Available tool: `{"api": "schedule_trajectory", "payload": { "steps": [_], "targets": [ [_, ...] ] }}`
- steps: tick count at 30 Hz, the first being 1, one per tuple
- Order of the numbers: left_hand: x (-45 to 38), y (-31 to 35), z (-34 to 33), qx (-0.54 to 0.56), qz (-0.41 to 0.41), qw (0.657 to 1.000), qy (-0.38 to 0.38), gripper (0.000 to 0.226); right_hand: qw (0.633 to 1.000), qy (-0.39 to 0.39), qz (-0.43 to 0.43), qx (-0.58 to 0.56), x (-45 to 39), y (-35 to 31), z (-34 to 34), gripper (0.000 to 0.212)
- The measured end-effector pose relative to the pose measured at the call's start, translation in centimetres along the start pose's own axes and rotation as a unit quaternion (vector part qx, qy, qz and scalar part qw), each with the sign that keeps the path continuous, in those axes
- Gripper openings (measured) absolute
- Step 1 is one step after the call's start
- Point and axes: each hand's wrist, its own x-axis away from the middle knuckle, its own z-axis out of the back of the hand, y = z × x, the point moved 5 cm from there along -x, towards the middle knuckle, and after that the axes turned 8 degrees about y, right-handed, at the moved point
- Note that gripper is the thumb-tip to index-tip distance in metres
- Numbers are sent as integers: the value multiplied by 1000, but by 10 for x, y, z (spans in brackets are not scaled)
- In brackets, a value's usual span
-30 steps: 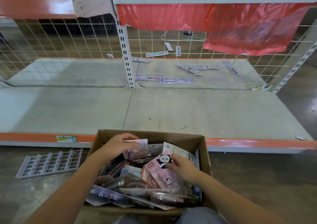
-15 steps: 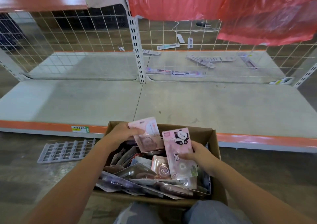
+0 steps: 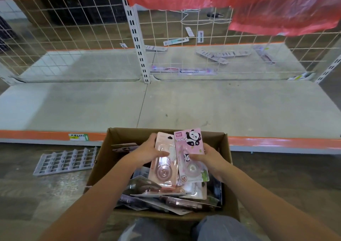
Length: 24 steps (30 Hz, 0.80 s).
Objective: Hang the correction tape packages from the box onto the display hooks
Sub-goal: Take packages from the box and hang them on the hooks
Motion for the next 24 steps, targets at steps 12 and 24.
{"api": "schedule_trajectory", "payload": {
  "steps": [12, 24],
  "targets": [
    [2, 8, 20, 162, 30, 986, 33, 36, 1000, 10, -22, -20, 2, -19, 11, 23],
    [106, 131, 58, 265, 70, 961, 24, 35, 994, 64, -59, -63, 100, -171, 44, 14]
  ]
}}
